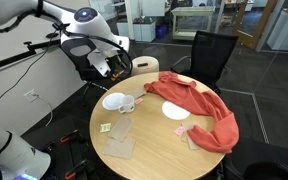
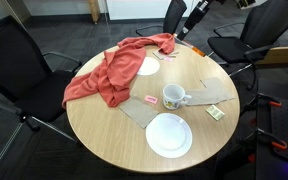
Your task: Put the marker inside the mug cup
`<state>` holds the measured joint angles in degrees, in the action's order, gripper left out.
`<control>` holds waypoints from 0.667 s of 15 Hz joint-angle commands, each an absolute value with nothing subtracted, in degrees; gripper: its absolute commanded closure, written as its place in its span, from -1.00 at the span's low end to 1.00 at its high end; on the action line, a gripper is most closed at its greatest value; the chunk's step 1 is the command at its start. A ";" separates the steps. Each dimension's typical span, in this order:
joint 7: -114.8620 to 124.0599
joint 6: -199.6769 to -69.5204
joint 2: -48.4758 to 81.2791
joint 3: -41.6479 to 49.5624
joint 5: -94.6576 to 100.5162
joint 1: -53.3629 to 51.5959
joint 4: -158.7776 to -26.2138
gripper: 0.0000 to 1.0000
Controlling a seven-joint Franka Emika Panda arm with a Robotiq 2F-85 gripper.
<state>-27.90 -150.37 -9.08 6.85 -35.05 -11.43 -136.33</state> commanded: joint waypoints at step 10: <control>-78.35 -133.33 0.62 6.55 -60.29 -6.49 -126.89 0.94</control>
<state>-71.00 -137.67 -1.90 9.09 -57.11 -10.56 -129.29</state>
